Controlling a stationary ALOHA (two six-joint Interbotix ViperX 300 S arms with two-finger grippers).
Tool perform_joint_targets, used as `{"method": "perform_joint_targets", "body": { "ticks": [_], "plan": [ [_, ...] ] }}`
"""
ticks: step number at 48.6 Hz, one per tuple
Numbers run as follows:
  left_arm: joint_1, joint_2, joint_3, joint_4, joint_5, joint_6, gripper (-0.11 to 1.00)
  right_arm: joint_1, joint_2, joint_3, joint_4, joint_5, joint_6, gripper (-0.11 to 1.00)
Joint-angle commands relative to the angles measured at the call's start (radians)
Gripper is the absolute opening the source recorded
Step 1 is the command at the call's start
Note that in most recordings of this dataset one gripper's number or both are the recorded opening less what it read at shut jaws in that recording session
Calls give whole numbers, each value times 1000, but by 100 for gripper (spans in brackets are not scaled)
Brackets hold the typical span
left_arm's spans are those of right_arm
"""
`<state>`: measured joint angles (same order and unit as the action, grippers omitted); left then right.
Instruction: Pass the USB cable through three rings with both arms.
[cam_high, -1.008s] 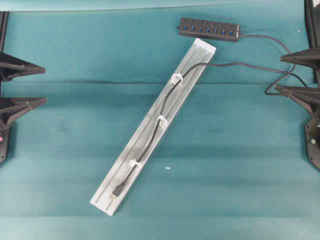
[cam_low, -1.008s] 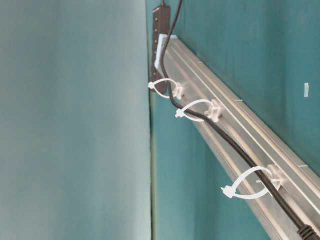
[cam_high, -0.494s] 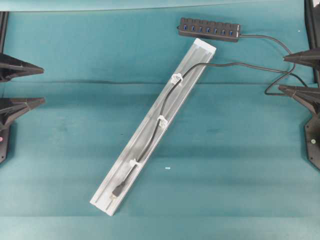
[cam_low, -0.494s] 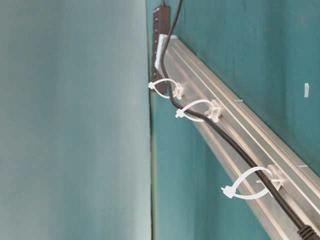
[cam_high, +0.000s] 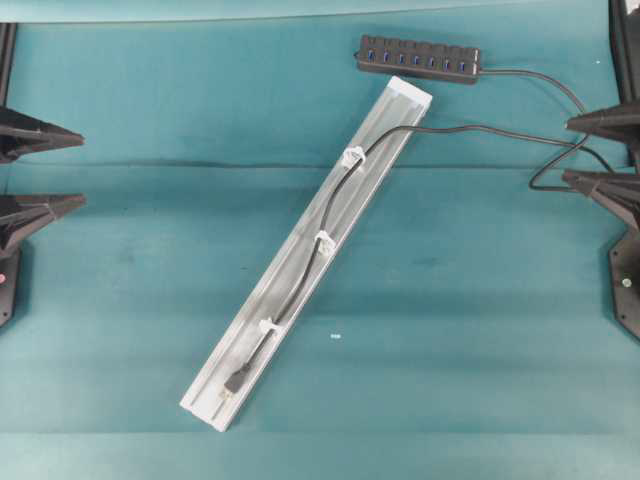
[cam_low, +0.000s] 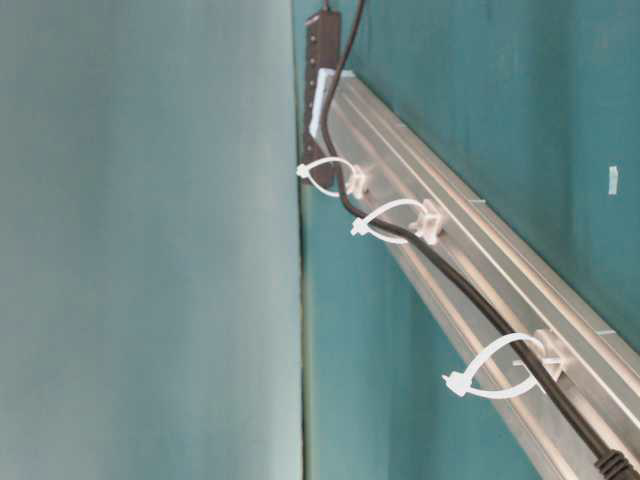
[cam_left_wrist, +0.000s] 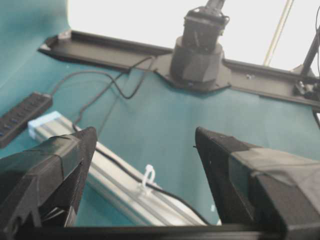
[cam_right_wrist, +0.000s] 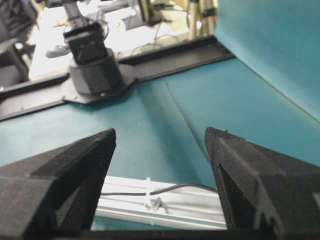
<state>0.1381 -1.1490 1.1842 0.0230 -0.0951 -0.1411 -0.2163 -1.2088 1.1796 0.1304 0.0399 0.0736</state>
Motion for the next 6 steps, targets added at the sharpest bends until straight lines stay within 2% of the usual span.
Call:
{"method": "perform_joint_targets", "body": {
  "ticks": [1, 6],
  "plan": [
    [5, 5, -18, 5, 6, 0, 88, 0, 6, -6, -3, -11, 6, 80],
    [3, 5, -20, 5, 11, -12, 88, 0, 5, -8, -3, -21, 9, 80]
  ]
}}
